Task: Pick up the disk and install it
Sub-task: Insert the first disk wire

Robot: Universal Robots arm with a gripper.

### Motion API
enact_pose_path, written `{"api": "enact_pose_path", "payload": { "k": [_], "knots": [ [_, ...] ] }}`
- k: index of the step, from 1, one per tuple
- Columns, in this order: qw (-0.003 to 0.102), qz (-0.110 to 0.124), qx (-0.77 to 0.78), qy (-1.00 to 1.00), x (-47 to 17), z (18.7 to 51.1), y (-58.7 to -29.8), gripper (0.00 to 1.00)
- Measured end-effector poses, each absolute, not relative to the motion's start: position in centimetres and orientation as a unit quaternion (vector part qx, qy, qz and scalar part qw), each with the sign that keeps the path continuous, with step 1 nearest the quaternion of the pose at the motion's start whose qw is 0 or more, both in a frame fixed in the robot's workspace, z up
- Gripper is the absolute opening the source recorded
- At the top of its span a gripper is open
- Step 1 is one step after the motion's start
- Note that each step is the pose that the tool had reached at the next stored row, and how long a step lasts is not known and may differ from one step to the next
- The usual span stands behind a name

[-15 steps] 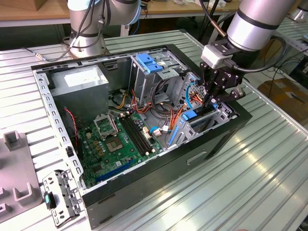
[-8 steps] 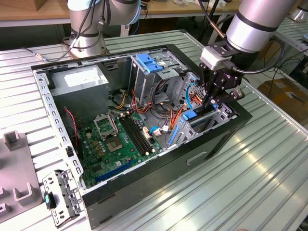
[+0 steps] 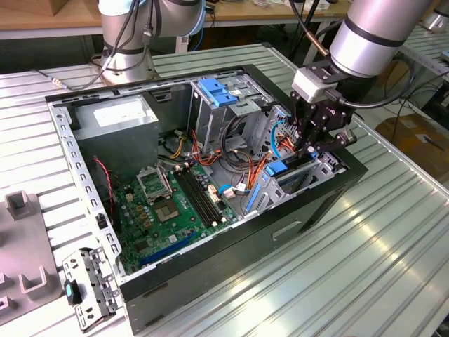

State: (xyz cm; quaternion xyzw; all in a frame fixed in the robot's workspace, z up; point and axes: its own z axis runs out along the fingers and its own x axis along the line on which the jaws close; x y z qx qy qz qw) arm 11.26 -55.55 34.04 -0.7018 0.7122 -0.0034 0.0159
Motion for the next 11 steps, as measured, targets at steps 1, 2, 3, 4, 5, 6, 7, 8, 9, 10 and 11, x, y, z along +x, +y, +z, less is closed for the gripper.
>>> {"api": "enact_pose_path", "payload": {
  "k": [1, 2, 3, 4, 5, 6, 7, 8, 9, 10, 11],
  "knots": [
    [0.016, -0.003, -0.702, 0.712, 11.26, 34.17, -55.55, 0.25],
    [0.016, -0.003, -0.702, 0.712, 11.26, 34.4, -55.55, 0.25],
    [0.016, -0.003, -0.702, 0.712, 11.26, 34.66, -55.54, 0.25],
    [0.016, -0.004, -0.702, 0.712, 11.26, 34.92, -55.55, 0.25],
    [0.016, -0.004, -0.702, 0.712, 11.26, 35.03, -55.55, 0.25],
    [0.016, -0.004, -0.702, 0.712, 11.26, 35.05, -55.54, 0.25],
    [0.016, -0.004, -0.702, 0.712, 11.26, 35.05, -55.54, 0.25],
    [0.016, -0.004, -0.702, 0.712, 11.26, 35.06, -55.54, 0.24],
    [0.016, -0.004, -0.702, 0.712, 11.26, 35.07, -55.54, 0.24],
    [0.016, -0.004, -0.702, 0.712, 11.26, 35.07, -55.54, 0.16],
    [0.016, -0.004, -0.702, 0.712, 11.26, 35.07, -55.54, 0.11]
  ]
}}
